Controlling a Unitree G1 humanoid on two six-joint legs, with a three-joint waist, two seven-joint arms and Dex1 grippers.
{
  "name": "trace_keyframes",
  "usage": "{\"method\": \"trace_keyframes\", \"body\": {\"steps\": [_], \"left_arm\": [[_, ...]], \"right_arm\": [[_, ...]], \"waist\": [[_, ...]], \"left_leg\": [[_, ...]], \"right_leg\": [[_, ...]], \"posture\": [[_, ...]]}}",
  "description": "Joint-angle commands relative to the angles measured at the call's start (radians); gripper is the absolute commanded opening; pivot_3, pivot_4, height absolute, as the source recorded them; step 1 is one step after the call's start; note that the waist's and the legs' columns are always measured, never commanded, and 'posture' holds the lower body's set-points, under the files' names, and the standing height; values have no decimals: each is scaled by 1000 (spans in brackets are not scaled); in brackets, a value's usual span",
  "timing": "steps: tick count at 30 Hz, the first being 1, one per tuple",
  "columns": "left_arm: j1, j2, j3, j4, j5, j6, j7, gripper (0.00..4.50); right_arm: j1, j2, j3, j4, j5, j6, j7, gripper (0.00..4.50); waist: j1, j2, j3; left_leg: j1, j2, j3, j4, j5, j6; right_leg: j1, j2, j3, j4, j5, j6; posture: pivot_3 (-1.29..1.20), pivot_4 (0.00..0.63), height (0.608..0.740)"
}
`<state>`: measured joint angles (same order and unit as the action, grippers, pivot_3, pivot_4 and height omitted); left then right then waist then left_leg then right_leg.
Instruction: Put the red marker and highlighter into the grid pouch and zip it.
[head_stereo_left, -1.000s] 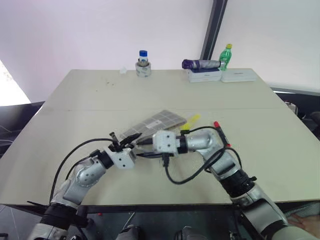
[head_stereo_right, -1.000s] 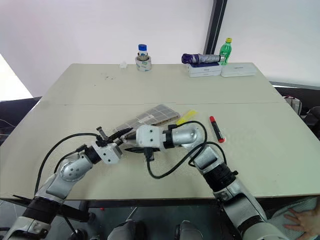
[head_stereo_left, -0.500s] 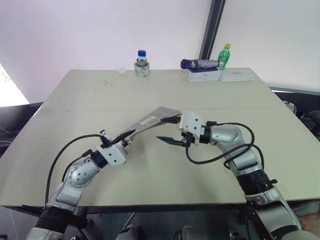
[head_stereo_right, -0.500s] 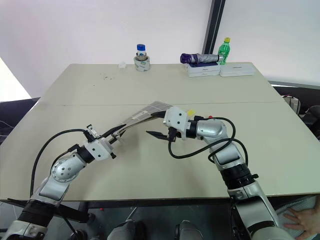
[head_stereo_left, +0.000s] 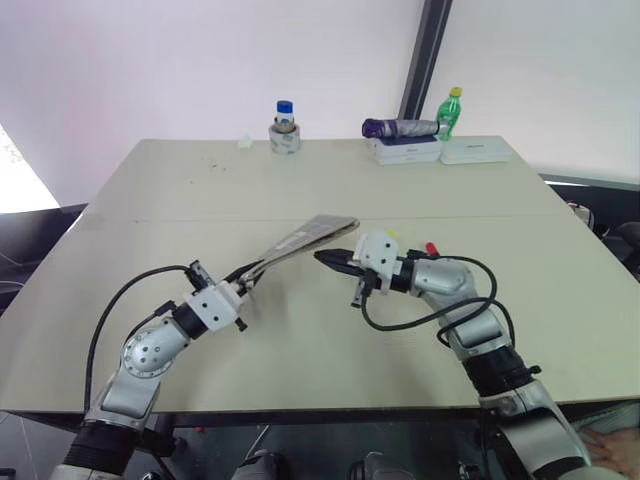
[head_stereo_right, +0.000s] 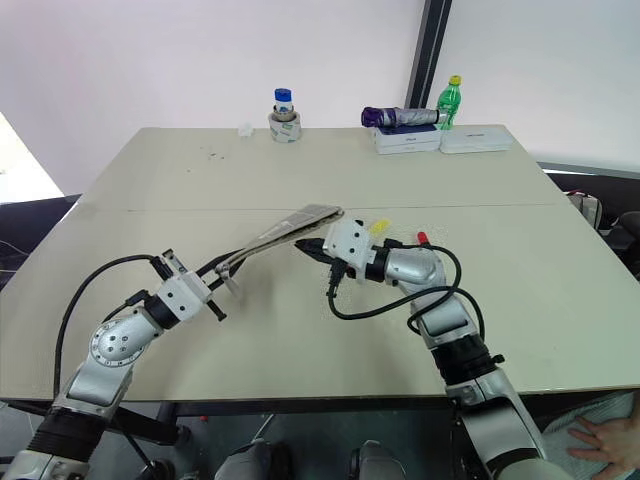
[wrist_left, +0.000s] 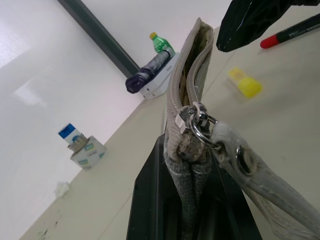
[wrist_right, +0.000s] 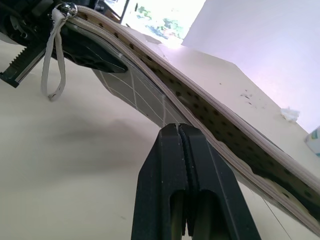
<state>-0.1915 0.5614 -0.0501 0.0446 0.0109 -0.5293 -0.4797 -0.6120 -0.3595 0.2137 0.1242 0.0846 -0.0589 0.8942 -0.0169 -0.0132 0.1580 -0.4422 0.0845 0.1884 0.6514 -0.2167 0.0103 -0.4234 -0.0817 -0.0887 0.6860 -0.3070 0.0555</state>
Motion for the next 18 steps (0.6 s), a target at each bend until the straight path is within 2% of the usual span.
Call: {"method": "trace_keyframes", "body": {"steps": [1,6,9,12,16,18], "left_arm": [[5,0,29,-41,8,-11,13,0],[4,19,81,-4,93,-27,82,0],[2,27,106,26,152,-15,135,0],[2,33,121,57,187,-18,175,0],[6,34,116,56,199,-30,189,0],[10,30,116,53,200,-30,192,0]], "right_arm": [[-28,8,-11,-12,7,-13,-12,42],[-62,-28,-68,77,-3,3,-66,42],[-98,-34,-117,187,8,55,-129,774],[-139,-30,-133,331,-45,138,-246,2290],[-201,31,-163,419,-65,242,-403,4401],[-238,96,-225,433,-25,354,-522,4401]], "waist": [[1,0,0],[2,0,0],[1,0,0],[1,0,0],[-5,0,0],[-10,0,0]], "left_leg": [[0,0,0,0,0,0],[0,0,0,0,0,0],[0,0,0,0,0,0],[0,0,0,0,0,0],[0,0,1,-1,0,0],[0,0,1,-2,1,-1]], "right_leg": [[0,0,0,0,0,0],[0,0,0,0,0,0],[0,0,0,0,0,0],[0,0,0,0,0,0],[-1,0,0,0,0,0],[-2,0,1,0,0,0]], "posture": [[0,150,738],[0,150,738],[0,150,738],[0,150,738],[0,150,738],[0,150,738]]}}
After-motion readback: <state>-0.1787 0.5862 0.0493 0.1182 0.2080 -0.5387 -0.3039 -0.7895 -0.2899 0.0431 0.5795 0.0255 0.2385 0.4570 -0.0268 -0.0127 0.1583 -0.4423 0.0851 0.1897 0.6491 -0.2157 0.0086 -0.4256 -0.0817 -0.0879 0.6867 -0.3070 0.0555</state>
